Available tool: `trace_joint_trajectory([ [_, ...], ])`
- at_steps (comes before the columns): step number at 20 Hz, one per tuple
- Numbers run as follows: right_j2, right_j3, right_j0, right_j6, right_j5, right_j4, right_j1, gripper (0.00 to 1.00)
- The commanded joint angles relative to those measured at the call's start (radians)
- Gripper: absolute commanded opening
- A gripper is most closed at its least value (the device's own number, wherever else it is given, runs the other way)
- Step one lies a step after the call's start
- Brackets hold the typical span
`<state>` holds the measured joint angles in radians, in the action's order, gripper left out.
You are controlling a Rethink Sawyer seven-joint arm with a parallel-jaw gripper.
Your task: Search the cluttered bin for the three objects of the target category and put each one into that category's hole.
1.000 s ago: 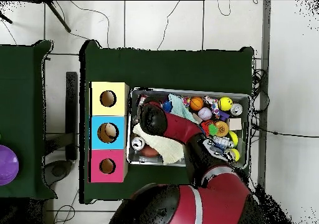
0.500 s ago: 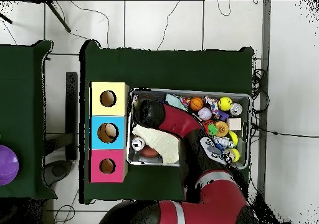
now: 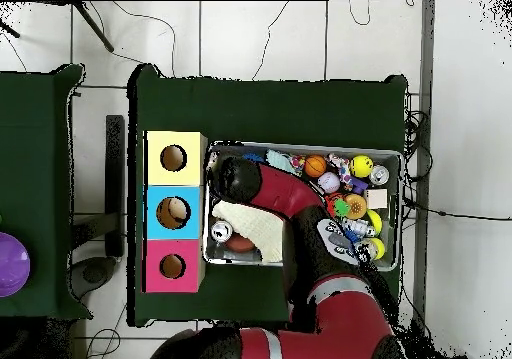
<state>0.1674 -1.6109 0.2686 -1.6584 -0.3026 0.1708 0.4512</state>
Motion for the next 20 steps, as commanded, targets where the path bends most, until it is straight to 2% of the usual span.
trace_joint_trajectory([
  [1, 0.069, -0.008, 0.002, -0.161, -0.039, 0.034, -0.036, 1.0],
  [7, 0.072, -0.029, 0.017, -0.153, 0.011, 0.014, -0.055, 1.0],
  [12, 0.061, -0.014, 0.029, -0.136, 0.07, -0.017, -0.095, 1.0],
  [15, 0.037, -0.013, 0.011, -0.15, 0.121, -0.031, -0.11, 1.0],
  [20, 0.0, 0.008, -0.015, -0.172, 0.261, -0.054, -0.178, 1.0],
])
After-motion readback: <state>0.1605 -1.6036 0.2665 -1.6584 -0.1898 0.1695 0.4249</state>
